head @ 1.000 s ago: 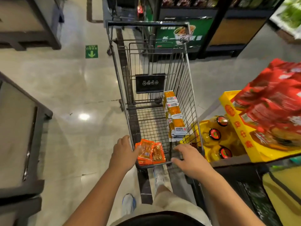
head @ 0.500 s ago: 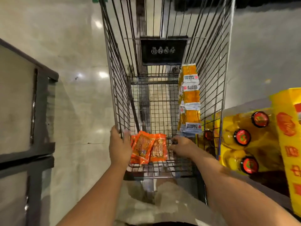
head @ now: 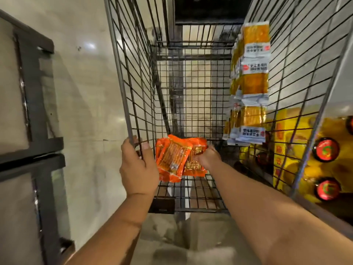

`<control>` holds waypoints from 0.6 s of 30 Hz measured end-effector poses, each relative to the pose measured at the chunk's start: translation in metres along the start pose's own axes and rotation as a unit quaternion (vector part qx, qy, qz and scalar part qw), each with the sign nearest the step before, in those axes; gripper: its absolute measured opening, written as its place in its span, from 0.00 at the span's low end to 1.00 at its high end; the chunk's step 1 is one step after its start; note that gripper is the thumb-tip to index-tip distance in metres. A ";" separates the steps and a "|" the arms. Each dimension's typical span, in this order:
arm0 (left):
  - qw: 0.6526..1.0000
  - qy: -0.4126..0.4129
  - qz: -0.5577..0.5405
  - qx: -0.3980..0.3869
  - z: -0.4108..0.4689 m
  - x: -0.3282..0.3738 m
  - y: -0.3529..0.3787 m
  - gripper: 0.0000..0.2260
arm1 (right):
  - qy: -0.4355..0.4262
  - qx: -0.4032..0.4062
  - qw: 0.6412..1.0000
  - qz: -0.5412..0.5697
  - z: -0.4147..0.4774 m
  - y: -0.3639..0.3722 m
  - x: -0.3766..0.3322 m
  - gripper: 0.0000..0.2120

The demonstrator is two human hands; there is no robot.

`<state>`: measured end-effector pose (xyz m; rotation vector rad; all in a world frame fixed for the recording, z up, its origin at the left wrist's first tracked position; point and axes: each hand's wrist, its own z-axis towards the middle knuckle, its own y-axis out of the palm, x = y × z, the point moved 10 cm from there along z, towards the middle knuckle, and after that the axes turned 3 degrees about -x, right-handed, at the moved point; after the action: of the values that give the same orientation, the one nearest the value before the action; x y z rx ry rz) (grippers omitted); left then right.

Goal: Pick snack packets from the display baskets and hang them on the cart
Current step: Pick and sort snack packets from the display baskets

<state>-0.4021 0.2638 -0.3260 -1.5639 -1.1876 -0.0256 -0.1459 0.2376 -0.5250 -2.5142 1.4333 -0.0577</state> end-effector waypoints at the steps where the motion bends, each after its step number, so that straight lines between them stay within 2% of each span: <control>1: 1.000 0.004 0.001 -0.002 0.000 -0.001 0.000 0.19 | 0.001 0.013 1.000 0.001 0.001 0.001 -0.001 0.40; 3: 1.000 0.013 0.000 -0.003 0.001 0.002 0.001 0.20 | -0.002 0.029 1.000 -0.006 0.004 0.002 0.002 0.43; 10: 1.000 0.022 0.005 -0.013 -0.001 0.005 0.001 0.23 | -0.036 0.070 0.997 -0.016 0.002 -0.001 0.007 0.38; 15: 1.000 0.012 0.016 -0.020 0.000 0.004 0.001 0.19 | -0.026 -0.007 0.999 0.046 0.010 0.012 0.009 0.33; 18: 0.999 0.023 0.016 -0.018 -0.001 0.009 0.000 0.20 | -0.029 -0.035 0.993 0.106 0.014 0.006 0.013 0.27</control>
<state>-0.3970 0.2690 -0.3205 -1.6043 -1.1311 -0.0619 -0.1423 0.2265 -0.5409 -2.3790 1.6971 0.1062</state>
